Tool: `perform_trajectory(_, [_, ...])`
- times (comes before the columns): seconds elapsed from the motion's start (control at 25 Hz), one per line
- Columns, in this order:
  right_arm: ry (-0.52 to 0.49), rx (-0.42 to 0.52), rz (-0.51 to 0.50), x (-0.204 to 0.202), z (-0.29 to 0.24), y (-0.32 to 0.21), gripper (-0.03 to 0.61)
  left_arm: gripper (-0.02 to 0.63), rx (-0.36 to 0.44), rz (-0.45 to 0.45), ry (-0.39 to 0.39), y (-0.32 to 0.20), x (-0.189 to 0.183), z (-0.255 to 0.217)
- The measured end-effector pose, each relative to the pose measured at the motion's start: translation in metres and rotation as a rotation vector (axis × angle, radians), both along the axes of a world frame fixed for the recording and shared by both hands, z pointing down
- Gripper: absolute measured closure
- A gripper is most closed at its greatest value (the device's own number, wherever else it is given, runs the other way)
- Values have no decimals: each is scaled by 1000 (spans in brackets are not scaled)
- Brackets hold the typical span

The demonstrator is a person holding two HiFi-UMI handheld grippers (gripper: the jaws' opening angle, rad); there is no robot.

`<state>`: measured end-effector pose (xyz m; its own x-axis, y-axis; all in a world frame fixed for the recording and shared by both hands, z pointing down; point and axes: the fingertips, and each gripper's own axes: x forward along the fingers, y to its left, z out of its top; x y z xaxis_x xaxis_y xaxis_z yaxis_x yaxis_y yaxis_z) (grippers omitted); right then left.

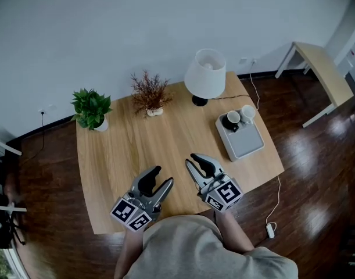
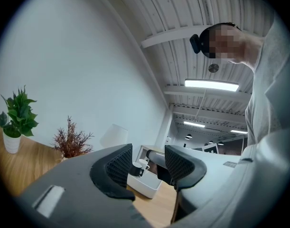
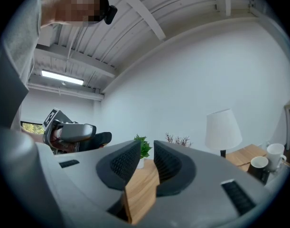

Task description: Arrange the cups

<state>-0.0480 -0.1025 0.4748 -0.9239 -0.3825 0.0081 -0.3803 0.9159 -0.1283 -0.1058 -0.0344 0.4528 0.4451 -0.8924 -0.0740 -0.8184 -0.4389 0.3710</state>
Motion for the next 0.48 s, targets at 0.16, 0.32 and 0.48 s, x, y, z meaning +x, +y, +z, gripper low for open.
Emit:
perform_trajectory(0.16, [-3, -2, -4, 0, -1, 3, 492, 398, 3, -19, 0, 0, -4, -2])
perform_trajectory(0.32, [-11, 2, -11, -1, -4, 5, 492, 400, 24, -56, 17, 2, -12, -7])
perform_trajectory(0.48, [-28, 8, -14, -1, -9, 6, 492, 402, 50, -65, 24, 2, -15, -13])
